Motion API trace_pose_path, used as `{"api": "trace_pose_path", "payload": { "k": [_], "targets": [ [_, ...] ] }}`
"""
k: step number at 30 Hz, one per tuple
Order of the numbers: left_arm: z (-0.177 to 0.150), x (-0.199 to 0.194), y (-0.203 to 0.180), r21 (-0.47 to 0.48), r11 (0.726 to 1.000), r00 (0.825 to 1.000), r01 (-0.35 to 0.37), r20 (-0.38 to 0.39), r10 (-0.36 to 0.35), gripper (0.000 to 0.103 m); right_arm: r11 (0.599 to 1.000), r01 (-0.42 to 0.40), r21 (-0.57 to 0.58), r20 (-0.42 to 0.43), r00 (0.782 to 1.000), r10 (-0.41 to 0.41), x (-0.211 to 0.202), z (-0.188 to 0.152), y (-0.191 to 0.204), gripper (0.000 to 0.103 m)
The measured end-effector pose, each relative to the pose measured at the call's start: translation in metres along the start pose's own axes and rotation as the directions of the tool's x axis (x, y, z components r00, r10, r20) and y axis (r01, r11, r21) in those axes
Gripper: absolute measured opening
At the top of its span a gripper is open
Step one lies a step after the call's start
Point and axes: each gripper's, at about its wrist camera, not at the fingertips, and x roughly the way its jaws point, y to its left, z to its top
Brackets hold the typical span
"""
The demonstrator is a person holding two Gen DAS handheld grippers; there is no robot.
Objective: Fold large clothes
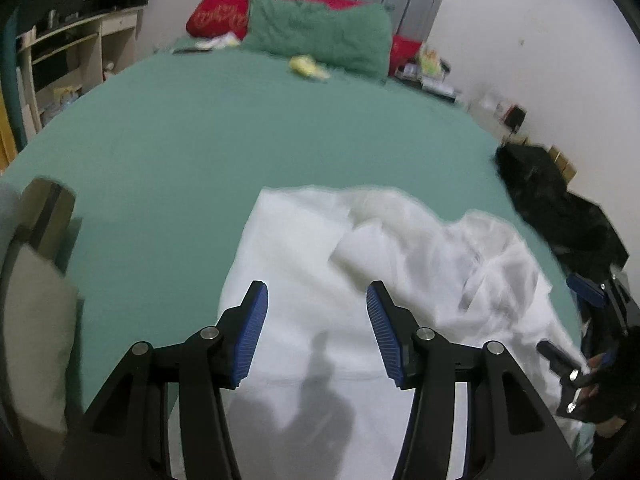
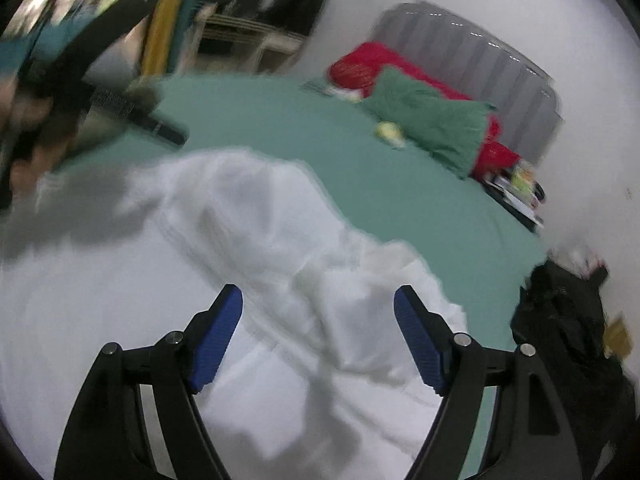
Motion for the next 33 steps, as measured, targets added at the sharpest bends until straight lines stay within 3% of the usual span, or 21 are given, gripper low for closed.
{"api": "trace_pose_path", "payload": {
  "k": [4, 6, 8, 10, 13, 14, 19, 28, 33],
  "targets": [
    [0.019, 0.009, -0.008, -0.03, 0.999, 0.998, 0.045, 0.048, -0.043, 0.054, 0.973, -0.011, 0.231, 0.031, 1.0, 0.004, 0.032, 0.009, -0.046, 0.078],
    [0.026, 0.021, -0.016, -0.031, 0.998, 0.998, 0.06, 0.036, -0.059, 0.057, 0.928, -0.056, 0.368, -0.01, 0.998, 0.064, 0.063, 0.008, -0.07, 0.078],
    [0.029, 0.041, -0.028, 0.022, 0.998, 0.998, 0.063, -0.011, -0.063, 0.058, 0.896, -0.067, 0.44, -0.063, 0.993, 0.105, 0.093, 0.003, -0.085, 0.078],
    [0.022, 0.064, -0.036, 0.068, 0.998, 0.997, 0.013, -0.083, -0.007, 0.058, 0.881, -0.059, 0.47, -0.149, 0.978, 0.145, 0.116, -0.007, -0.088, 0.078],
    [0.002, 0.087, -0.034, 0.087, 0.996, 0.974, -0.025, -0.222, 0.044, 0.058, 0.899, -0.042, 0.437, -0.233, 0.96, 0.158, 0.128, -0.027, -0.08, 0.078],
    [-0.007, 0.089, -0.033, 0.096, 0.995, 0.968, -0.023, -0.248, 0.046, 0.058, 0.911, -0.033, 0.411, -0.241, 0.96, 0.143, 0.125, -0.032, -0.077, 0.078],
    [-0.033, 0.066, -0.043, 0.221, 0.974, 0.972, -0.045, -0.216, 0.094, 0.058, 0.934, -0.018, 0.357, -0.252, 0.961, 0.115, 0.103, -0.052, -0.066, 0.078],
    [-0.052, -0.012, -0.027, 0.124, 0.992, 0.992, -0.017, -0.12, 0.032, 0.058, 0.943, 0.05, 0.328, -0.235, 0.972, 0.03, 0.023, -0.064, -0.073, 0.078],
    [-0.089, -0.069, 0.011, 0.023, 0.996, 0.993, -0.09, -0.07, 0.091, 0.058, 0.91, 0.109, 0.4, -0.255, 0.967, -0.004, -0.031, -0.099, -0.105, 0.078]
  ]
}}
